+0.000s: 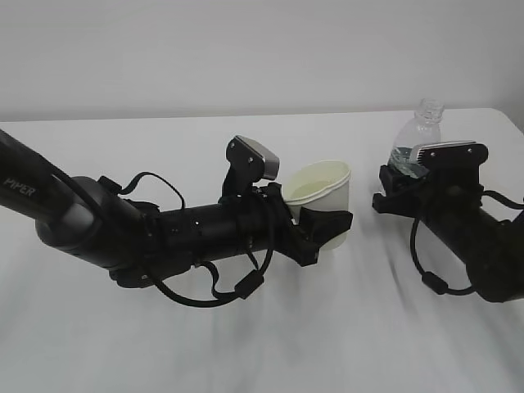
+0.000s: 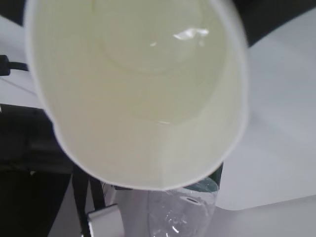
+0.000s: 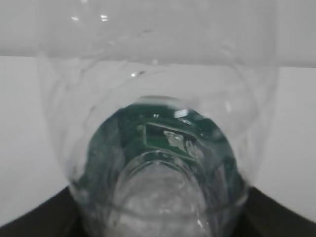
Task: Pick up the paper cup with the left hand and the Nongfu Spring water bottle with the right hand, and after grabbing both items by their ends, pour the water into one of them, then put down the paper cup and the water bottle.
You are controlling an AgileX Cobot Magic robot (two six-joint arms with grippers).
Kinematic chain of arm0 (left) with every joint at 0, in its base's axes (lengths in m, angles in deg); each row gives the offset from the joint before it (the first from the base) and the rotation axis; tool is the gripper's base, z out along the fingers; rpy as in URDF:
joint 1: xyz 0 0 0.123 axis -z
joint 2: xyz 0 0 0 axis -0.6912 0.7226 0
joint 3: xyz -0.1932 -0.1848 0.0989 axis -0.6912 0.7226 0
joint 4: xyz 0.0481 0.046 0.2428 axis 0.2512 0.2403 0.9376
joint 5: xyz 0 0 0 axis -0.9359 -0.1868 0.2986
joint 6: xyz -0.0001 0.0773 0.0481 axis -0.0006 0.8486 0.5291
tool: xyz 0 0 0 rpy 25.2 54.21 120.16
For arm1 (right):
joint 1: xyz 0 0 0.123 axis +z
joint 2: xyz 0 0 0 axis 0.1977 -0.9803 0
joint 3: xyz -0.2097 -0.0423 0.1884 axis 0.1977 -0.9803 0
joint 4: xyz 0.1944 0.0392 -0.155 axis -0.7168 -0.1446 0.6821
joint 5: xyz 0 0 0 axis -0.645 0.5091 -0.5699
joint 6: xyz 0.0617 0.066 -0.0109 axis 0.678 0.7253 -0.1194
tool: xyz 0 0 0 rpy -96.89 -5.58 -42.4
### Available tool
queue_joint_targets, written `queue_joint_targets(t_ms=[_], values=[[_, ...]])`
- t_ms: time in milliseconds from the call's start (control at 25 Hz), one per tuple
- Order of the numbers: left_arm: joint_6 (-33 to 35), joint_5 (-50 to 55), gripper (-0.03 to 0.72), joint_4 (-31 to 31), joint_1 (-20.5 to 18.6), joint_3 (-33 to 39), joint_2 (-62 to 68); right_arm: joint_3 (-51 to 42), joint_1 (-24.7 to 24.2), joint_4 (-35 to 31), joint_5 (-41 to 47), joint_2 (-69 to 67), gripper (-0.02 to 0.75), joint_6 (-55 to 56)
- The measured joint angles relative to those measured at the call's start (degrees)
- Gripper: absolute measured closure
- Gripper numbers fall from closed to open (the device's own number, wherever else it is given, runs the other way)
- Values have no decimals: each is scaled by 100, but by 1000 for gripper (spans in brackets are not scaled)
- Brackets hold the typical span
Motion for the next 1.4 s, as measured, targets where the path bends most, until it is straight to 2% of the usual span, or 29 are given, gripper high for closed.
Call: queue_joint_targets(t_ms=[1400], values=[[129, 0, 260, 0, 0, 0, 0, 321, 0, 19, -151, -340, 323, 0]])
